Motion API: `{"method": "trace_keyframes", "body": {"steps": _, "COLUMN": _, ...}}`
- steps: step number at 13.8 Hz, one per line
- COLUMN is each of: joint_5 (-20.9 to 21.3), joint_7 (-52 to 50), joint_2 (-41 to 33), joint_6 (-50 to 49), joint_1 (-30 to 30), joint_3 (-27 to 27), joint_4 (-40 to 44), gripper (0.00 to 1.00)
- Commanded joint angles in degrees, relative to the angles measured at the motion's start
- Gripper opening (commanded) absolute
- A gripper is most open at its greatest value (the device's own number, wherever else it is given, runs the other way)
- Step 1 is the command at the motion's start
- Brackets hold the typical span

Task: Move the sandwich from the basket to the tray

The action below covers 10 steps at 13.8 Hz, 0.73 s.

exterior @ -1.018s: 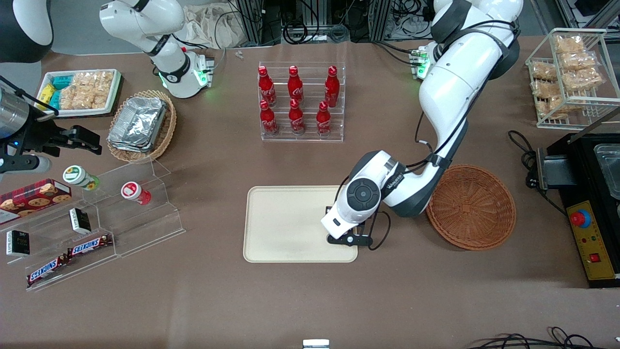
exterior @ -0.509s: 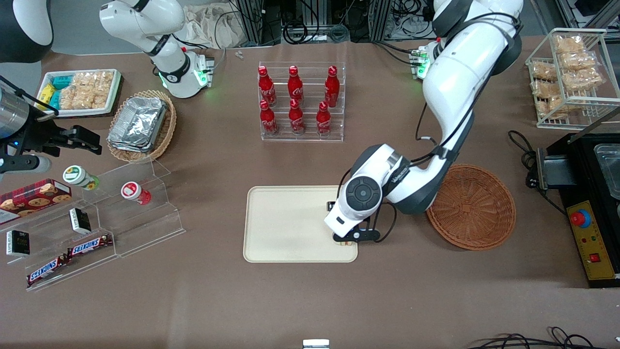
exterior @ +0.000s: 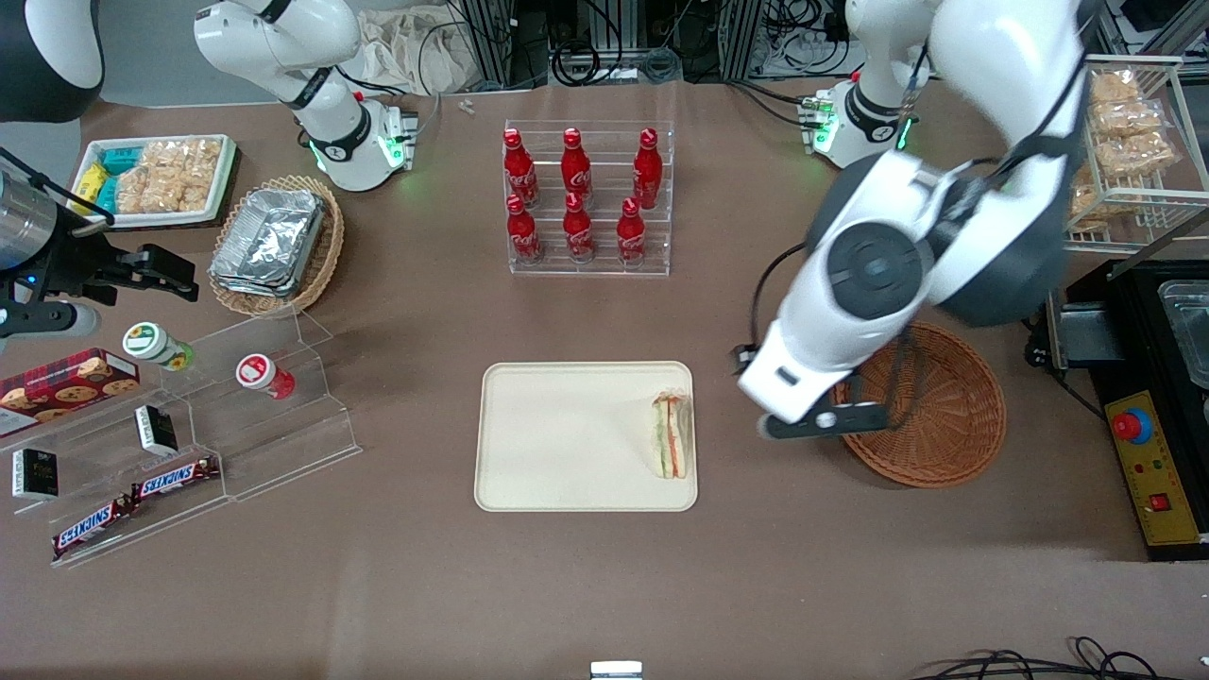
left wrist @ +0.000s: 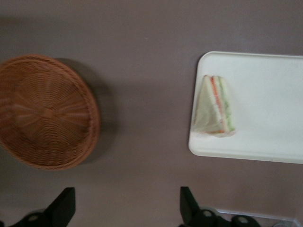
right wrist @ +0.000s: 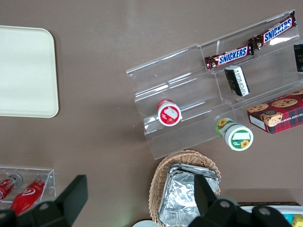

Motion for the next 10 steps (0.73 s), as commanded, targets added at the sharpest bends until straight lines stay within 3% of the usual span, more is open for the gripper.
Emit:
{"method": "trace_keyframes", "body": {"steps": 1, "joint_5": -0.8, "joint_7": 10.1, "joint_2": -6.1, "joint_6": -2.4, "joint_1": 6.4, "joint_3": 0.1, "joint_4": -4.1, "gripper": 0.99}}
{"method": "trace_keyframes", "body": {"steps": 5, "joint_5": -1.2, "joint_7": 12.3, "joint_2": -11.2, "joint_6": -2.2, "joint_1": 14.9, "joint_3": 0.1, "joint_4": -7.4, "gripper": 1.00}}
{"method": "trace_keyframes", "body": {"steps": 10, "joint_5": -0.2, "joint_7": 13.0, "joint_2": -11.4, "joint_6": -4.2, "joint_1": 15.6, "joint_3": 0.3, "joint_4": -7.5, "gripper": 1.00}}
